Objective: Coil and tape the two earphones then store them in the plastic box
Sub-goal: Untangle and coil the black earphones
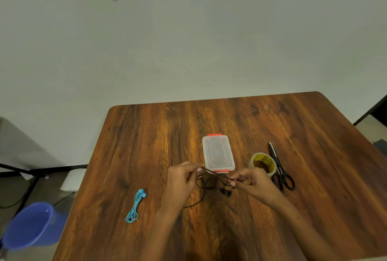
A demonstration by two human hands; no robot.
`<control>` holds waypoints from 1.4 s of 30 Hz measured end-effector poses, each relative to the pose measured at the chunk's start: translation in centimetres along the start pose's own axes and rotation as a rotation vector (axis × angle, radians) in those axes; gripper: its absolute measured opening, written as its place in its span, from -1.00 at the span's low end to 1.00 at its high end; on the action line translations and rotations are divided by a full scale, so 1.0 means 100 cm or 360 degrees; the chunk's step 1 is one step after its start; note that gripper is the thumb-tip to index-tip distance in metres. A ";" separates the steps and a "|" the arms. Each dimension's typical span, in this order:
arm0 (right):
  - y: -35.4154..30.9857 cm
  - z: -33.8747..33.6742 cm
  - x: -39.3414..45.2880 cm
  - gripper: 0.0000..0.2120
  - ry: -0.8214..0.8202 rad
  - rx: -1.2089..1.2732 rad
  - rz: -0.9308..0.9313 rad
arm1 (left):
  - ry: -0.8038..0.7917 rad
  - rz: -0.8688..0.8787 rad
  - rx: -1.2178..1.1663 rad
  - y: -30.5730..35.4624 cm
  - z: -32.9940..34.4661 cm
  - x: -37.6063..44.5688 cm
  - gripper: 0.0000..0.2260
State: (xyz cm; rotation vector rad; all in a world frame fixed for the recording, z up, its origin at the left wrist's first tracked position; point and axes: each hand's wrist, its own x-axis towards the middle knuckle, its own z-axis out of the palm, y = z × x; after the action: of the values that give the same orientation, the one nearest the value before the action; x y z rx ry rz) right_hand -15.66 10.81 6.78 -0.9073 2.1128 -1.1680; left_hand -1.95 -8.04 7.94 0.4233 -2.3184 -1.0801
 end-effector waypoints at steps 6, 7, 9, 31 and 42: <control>0.001 0.005 0.000 -0.94 0.0101 0.0034 -0.0038 | 0.0038 -0.0038 -0.0007 -0.006 -0.002 -0.002 -0.83; 0.001 0.006 0.001 -0.93 0.0124 0.0053 -0.0041 | 0.0033 -0.0047 -0.0006 -0.007 -0.002 -0.002 -0.83; 0.000 0.006 0.002 -0.91 0.0155 0.0130 -0.0037 | 0.0029 -0.0072 -0.0002 -0.011 -0.003 -0.003 -0.82; -0.031 0.020 0.013 -0.95 0.0114 -0.0099 -0.0229 | -0.0394 0.0145 0.0000 0.012 0.010 0.000 -0.68; -0.009 -0.008 0.000 -0.94 0.0269 0.0141 -0.0075 | 0.0006 0.0039 0.0034 -0.005 -0.011 0.004 -0.69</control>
State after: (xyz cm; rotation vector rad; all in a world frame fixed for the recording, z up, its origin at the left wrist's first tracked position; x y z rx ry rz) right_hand -15.93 10.85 7.98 -0.8478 2.1621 -1.3950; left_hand -1.58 -9.19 8.31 0.4038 -2.3275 -1.0428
